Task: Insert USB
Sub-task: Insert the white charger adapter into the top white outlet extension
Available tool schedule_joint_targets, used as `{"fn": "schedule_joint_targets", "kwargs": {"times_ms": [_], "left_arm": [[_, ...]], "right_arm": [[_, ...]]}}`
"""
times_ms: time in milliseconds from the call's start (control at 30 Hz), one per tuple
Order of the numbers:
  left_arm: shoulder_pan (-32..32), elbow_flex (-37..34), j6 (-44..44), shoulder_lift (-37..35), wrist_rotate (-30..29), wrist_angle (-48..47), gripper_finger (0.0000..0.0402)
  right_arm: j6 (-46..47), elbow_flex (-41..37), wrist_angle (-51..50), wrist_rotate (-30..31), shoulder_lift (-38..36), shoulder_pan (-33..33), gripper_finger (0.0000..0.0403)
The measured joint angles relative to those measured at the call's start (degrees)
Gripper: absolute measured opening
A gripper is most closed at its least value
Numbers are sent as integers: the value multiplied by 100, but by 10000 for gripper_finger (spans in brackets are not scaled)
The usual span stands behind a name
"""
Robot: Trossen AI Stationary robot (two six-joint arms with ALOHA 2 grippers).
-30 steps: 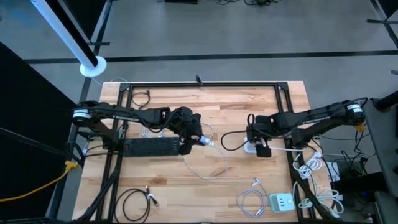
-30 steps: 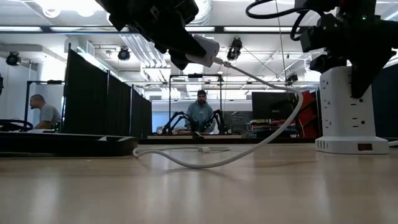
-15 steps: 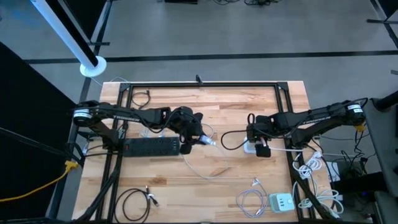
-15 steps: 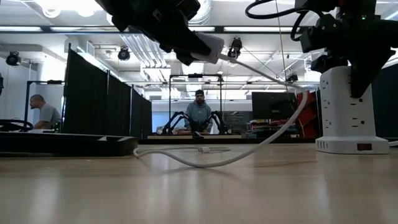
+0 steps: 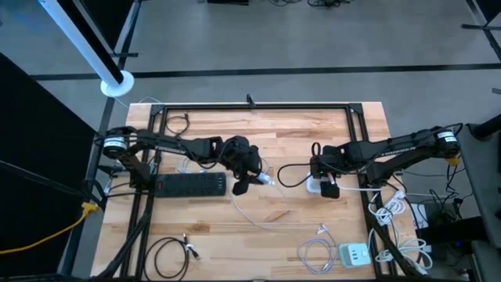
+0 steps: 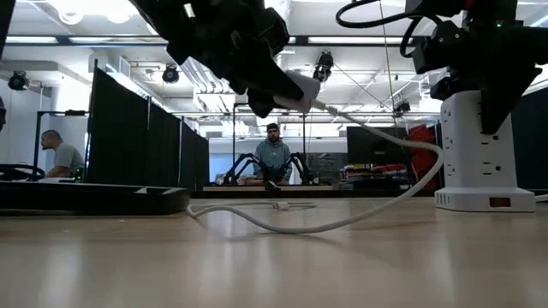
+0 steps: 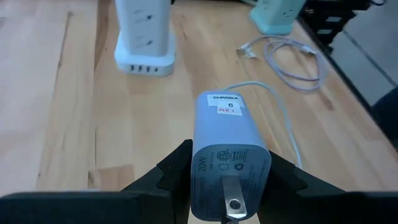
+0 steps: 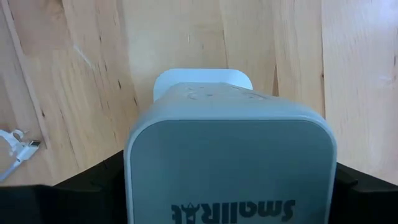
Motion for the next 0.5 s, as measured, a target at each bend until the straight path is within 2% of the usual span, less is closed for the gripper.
{"fn": "schedule_joint_targets", "kwargs": {"times_ms": [133, 200, 333, 500], "left_arm": [[25, 0, -103, 0, -93, -1, 121], [33, -4, -153, 1, -142, -35, 153], [35, -14, -205, 235, -646, -126, 223], [34, -28, -243, 758, -671, -208, 266]], "right_arm": [[41, 0, 2, -5, 0, 0, 294], [97, -2, 9, -12, 0, 0, 294], [256, -2, 26, -23, 0, 0, 294], [305, 0, 31, -31, 0, 0, 294]]}}
